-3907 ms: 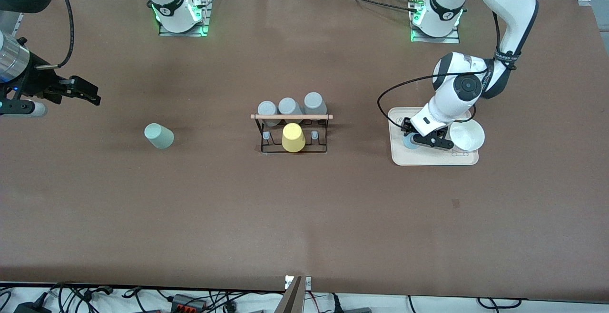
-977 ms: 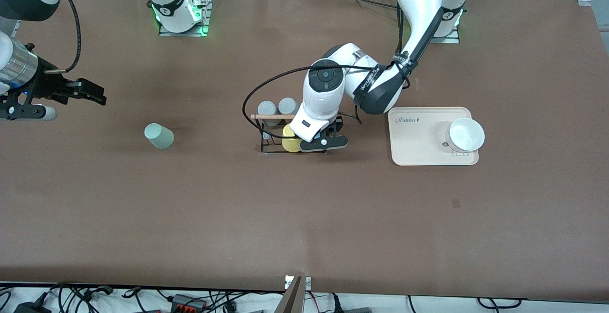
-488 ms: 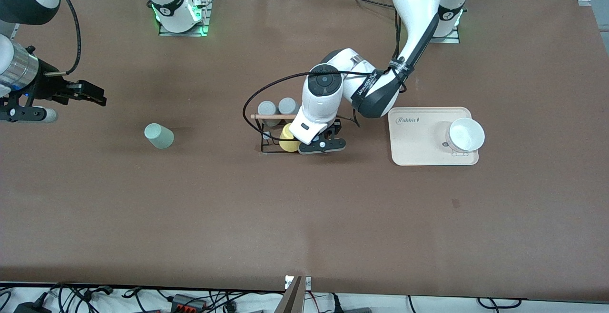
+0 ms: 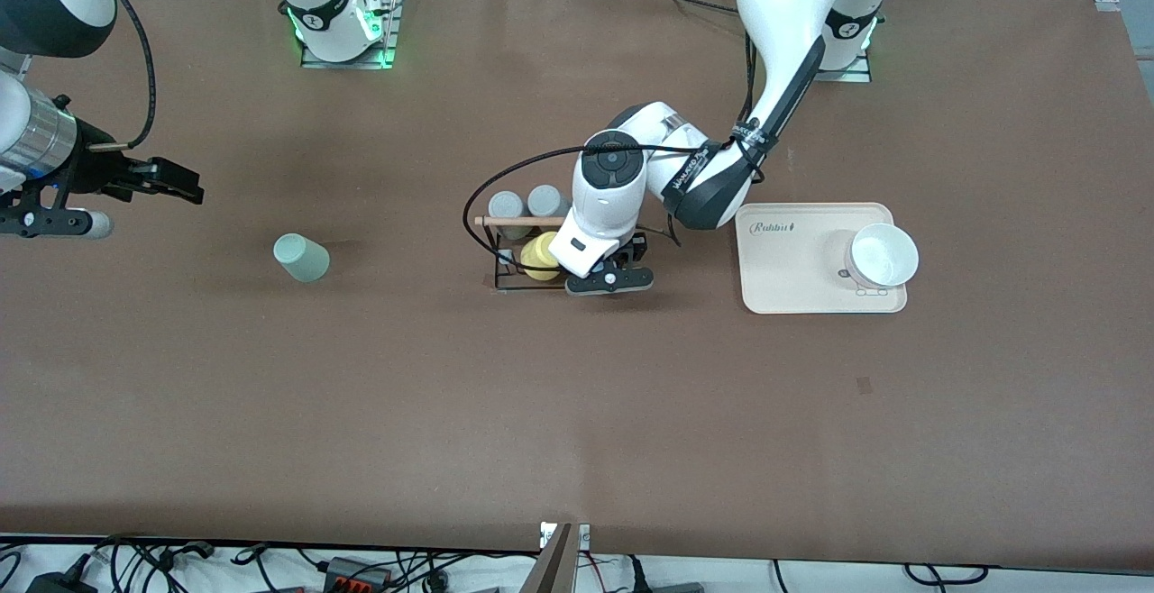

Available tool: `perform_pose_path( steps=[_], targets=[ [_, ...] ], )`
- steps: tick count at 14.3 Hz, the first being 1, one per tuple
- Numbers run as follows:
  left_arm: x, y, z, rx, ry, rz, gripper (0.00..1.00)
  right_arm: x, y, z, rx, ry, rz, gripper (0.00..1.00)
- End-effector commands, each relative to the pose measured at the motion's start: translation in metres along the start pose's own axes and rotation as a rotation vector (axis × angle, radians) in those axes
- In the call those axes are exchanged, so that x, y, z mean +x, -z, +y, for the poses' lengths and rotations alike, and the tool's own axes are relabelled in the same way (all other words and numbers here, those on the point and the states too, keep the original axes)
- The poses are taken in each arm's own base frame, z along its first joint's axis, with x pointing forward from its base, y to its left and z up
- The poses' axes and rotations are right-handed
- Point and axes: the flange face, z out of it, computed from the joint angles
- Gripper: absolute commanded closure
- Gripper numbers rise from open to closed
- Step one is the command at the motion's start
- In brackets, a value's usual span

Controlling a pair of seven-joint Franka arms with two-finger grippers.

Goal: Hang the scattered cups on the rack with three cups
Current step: 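Hang the light blue cup on the rack peg beside the yellow cup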

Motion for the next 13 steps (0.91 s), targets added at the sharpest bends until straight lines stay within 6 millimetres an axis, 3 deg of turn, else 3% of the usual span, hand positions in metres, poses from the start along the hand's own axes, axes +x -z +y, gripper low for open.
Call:
perform_pose_path(
  steps=[1,5,7,10,13],
  targets=[
    [0.002,0.006,-0.004,0.008,-0.013,0.027,0.00,0.001,0.002,-0.002,-0.003,-0.006,-0.007,0.00],
    [0.005,0.013,-0.006,0.007,-0.009,0.030,0.00,0.001,0.001,-0.003,-0.002,-0.005,-0.009,0.00],
    [0.006,0.028,-0.005,-0.002,-0.023,0.042,0.00,0.002,0.001,-0.003,-0.002,-0.003,-0.009,0.00],
    [0.013,0.062,-0.015,0.002,-0.021,0.053,0.00,0.006,-0.006,0.002,0.010,-0.012,-0.021,0.00],
    [0.019,0.120,-0.033,0.009,0.002,0.069,0.00,0.013,-0.022,0.002,0.009,-0.015,-0.049,0.00]
  ],
)
